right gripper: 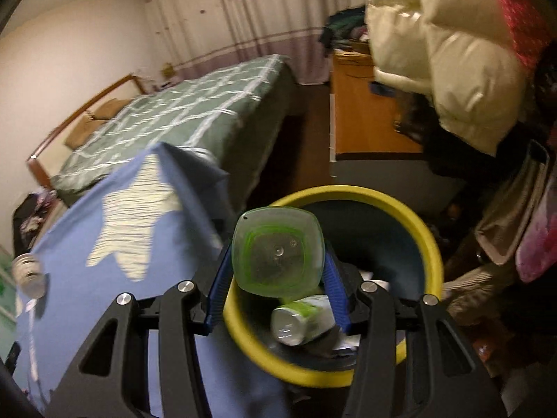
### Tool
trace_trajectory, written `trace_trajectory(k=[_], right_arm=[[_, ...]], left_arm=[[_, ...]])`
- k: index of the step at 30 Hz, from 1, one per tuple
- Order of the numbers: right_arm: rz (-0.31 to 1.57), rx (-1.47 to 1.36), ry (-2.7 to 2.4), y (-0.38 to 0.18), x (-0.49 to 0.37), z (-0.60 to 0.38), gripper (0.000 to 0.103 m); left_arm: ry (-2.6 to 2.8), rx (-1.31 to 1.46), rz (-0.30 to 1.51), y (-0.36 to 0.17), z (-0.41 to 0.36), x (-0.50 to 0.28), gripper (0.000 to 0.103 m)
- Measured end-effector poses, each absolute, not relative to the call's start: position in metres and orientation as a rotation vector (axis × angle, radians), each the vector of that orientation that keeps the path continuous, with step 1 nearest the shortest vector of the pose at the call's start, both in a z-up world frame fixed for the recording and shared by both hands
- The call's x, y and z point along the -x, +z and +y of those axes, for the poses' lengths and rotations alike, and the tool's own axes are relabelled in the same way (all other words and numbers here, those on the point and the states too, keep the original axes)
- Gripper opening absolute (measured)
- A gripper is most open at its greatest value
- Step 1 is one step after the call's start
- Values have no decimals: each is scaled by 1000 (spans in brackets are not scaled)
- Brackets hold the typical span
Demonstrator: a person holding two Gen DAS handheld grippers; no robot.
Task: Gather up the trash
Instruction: 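Carry the green-lidded jar over the bin and open the right gripper, then close the left gripper on the white yogurt cup and lift it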
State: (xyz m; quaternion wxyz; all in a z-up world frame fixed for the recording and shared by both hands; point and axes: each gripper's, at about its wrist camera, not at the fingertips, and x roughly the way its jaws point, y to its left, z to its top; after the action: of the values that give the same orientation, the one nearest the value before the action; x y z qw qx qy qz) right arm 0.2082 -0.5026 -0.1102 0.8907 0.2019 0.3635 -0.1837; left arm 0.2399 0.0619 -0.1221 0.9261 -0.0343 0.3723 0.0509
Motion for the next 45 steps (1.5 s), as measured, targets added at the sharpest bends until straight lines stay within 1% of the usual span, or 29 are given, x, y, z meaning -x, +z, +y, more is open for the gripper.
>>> trace_trajectory(k=[2, 7, 12, 16, 18, 19, 20, 28, 34, 45], right_arm=[[754, -428, -413, -113, -206, -509, 47], [711, -424, -413, -116, -202, -506, 52], [664, -354, -306, -118, -207, -469, 52], [693, -298, -245, -120, -213, -451, 54], [688, -293, -243, -117, -212, -451, 55], [686, -294, -242, -117, -211, -451, 58], [685, -308, -240, -118, -209, -456, 58], [709, -345, -211, -113, -220, -449, 59], [715, -346, -186, -116, -223, -445, 59], [726, -374, -152, -119, -226, -448, 59]], left_arm=[[105, 68, 766, -122, 62, -240, 98], [105, 70, 766, -122, 62, -240, 98], [108, 62, 767, -122, 61, -241, 98], [23, 105, 795, -124, 50, -248, 98], [-26, 108, 810, -121, 36, -256, 98], [-55, 109, 814, -118, 26, -262, 98], [-70, 109, 818, -115, 20, -268, 98], [-59, 119, 844, -101, -23, -331, 98], [2, 225, 939, -113, -19, -379, 98], [56, 250, 987, -124, -9, -416, 98]])
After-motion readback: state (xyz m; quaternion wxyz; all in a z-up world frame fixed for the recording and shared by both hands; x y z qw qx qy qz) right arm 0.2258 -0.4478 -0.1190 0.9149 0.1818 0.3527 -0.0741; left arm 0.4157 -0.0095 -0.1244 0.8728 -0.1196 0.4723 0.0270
